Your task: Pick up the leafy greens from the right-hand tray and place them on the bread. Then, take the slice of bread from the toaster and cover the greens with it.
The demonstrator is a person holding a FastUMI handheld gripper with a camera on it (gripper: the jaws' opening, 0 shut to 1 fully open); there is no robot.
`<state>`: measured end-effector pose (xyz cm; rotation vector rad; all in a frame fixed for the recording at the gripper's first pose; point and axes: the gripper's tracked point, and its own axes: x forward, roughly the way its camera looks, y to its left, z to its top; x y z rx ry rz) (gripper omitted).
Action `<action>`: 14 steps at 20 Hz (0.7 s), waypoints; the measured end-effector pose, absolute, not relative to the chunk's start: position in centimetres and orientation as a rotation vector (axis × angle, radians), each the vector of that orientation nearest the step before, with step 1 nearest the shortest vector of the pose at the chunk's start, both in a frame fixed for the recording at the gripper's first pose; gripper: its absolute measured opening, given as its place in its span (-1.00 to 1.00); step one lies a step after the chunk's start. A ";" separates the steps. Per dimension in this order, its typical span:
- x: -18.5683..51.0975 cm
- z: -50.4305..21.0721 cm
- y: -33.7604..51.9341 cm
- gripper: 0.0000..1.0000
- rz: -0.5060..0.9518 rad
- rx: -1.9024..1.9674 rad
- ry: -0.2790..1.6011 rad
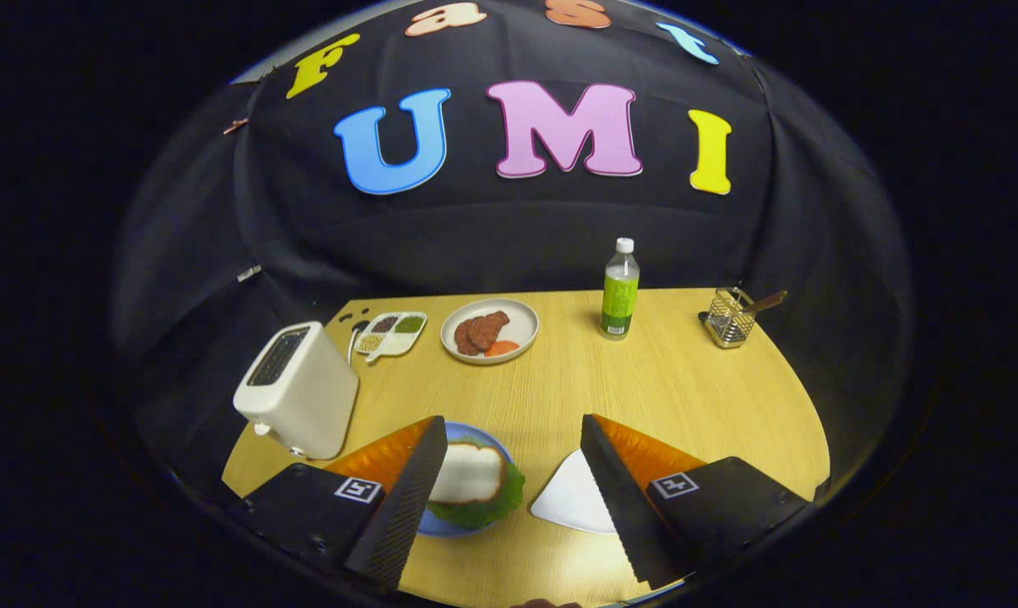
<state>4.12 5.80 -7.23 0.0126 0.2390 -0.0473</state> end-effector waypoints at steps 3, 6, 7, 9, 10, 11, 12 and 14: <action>3.3 -2.7 3.6 0.98 -0.092 0.041 0.128; 2.2 1.9 0.7 0.98 -0.137 0.068 0.018; 1.8 3.5 -0.2 0.98 -0.153 0.069 -0.025; 0.6 6.2 -2.4 0.98 -0.178 0.057 -0.090; 0.1 6.9 -3.3 0.97 -0.187 0.055 -0.106; -0.4 7.6 -4.2 0.98 -0.191 0.054 -0.124; -1.0 8.6 -5.2 0.97 -0.196 0.057 -0.134; -2.0 9.5 -7.1 0.98 -0.208 0.058 -0.143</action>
